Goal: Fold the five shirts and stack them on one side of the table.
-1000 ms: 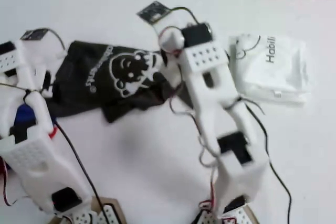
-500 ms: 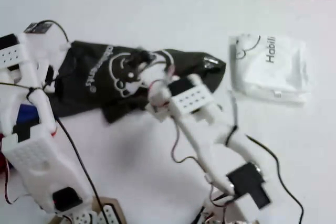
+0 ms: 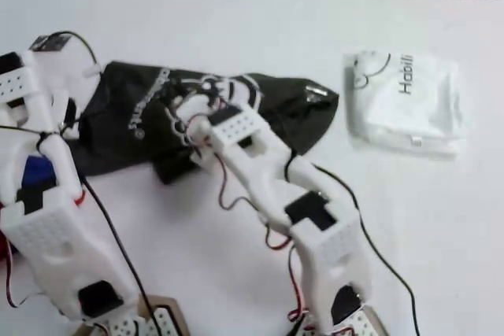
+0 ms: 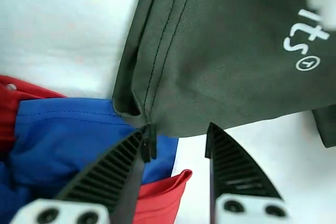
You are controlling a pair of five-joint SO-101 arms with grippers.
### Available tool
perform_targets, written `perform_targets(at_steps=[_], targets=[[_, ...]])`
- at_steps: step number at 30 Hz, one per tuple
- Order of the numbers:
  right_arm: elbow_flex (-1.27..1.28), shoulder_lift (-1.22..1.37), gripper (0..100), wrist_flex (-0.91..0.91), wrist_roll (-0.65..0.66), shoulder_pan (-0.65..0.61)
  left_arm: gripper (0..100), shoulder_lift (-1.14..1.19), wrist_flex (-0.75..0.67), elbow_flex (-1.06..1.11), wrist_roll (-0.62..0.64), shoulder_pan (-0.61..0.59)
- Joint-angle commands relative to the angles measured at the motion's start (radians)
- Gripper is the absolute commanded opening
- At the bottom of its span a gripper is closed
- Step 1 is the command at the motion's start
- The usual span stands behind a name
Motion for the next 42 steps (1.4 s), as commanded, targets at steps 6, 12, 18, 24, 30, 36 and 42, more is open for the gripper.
perform_targets(at_steps=[6,12,18,24,30,36,42], targets=[[-0.143,-0.021,2.2,0.11,0.0,0.077,18,-0.011,0.011,-0.038,0.008,-0.005],[-0.137,-0.202,2.2,0.217,0.003,0.143,18,-0.011,0.023,-0.036,0.008,-0.009],[-0.135,-0.456,2.2,0.383,0.005,0.166,18,-0.015,0.032,-0.044,0.008,-0.003],[0.035,-0.665,2.2,0.549,0.163,0.17,18,-0.017,0.069,-0.045,0.008,0.009],[0.391,-0.96,2.2,0.429,0.308,0.216,18,-0.017,0.08,-0.045,0.008,0.008],[0.655,-0.993,2.9,0.099,0.31,0.289,18,-0.017,0.077,-0.045,0.009,0.009],[0.692,-0.851,24.3,0.062,0.278,0.34,18,-0.015,0.057,-0.044,0.009,0.011]])
